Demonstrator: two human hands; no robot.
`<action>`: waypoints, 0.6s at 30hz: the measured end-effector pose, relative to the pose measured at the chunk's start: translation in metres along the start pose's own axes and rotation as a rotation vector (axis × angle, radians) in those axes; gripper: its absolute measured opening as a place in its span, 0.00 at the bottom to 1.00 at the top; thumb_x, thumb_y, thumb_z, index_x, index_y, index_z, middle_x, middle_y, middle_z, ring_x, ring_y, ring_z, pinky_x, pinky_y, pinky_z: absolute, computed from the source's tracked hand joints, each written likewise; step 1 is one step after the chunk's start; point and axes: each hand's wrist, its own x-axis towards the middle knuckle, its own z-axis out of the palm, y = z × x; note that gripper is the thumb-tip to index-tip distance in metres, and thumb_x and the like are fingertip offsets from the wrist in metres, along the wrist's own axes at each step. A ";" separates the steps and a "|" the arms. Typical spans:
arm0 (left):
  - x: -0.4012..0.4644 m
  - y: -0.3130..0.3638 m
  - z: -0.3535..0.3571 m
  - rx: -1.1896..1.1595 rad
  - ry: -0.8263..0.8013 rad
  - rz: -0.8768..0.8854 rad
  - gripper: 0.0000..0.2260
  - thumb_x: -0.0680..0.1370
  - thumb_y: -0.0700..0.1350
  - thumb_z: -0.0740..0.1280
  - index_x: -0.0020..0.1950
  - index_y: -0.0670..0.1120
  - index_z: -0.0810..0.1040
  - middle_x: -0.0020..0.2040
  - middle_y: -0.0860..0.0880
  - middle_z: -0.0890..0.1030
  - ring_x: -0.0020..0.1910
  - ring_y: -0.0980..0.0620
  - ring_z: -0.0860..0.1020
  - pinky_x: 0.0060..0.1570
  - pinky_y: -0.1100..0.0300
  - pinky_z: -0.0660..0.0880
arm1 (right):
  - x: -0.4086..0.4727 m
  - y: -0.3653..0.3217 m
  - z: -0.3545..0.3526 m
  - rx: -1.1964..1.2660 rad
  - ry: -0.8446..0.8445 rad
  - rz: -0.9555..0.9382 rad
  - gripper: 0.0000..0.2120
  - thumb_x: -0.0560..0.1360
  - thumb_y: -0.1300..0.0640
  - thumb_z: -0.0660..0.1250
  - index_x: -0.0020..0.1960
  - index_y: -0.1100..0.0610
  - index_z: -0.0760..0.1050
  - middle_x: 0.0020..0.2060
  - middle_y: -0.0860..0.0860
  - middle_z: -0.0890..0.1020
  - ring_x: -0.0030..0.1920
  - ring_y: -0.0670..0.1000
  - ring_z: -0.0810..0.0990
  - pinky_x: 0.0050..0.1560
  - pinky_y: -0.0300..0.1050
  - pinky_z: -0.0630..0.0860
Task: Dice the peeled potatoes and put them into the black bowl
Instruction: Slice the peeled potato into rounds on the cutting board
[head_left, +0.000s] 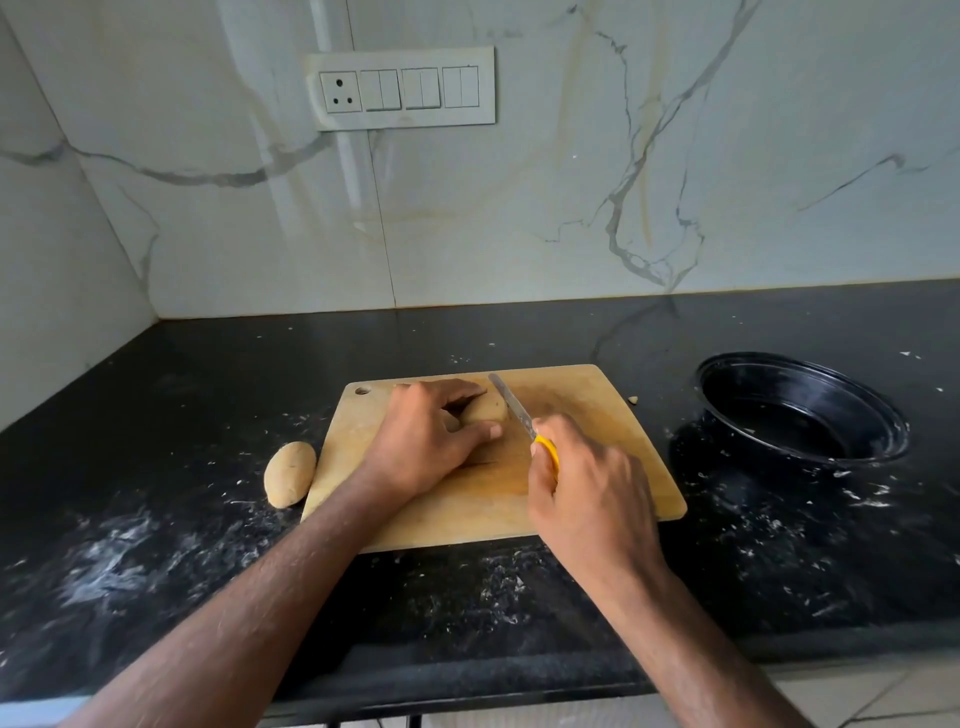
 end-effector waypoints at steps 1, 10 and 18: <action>0.000 0.000 0.000 0.007 0.002 0.002 0.16 0.69 0.49 0.80 0.55 0.47 0.86 0.47 0.56 0.86 0.43 0.61 0.80 0.46 0.67 0.75 | 0.000 0.000 0.000 0.002 -0.004 -0.002 0.06 0.74 0.59 0.72 0.50 0.54 0.79 0.28 0.47 0.80 0.23 0.46 0.67 0.30 0.29 0.46; 0.000 0.001 0.000 0.068 -0.019 0.006 0.13 0.71 0.52 0.78 0.51 0.45 0.85 0.43 0.50 0.85 0.40 0.49 0.79 0.46 0.53 0.76 | -0.001 -0.002 0.001 0.000 0.020 -0.025 0.06 0.74 0.59 0.72 0.50 0.55 0.79 0.27 0.47 0.80 0.23 0.49 0.74 0.28 0.31 0.48; -0.003 0.004 -0.001 0.062 -0.011 0.017 0.16 0.71 0.49 0.79 0.57 0.47 0.85 0.46 0.55 0.84 0.38 0.66 0.76 0.40 0.79 0.67 | 0.000 -0.003 0.001 0.013 0.018 -0.009 0.07 0.73 0.60 0.73 0.50 0.55 0.79 0.26 0.47 0.78 0.22 0.46 0.66 0.27 0.33 0.50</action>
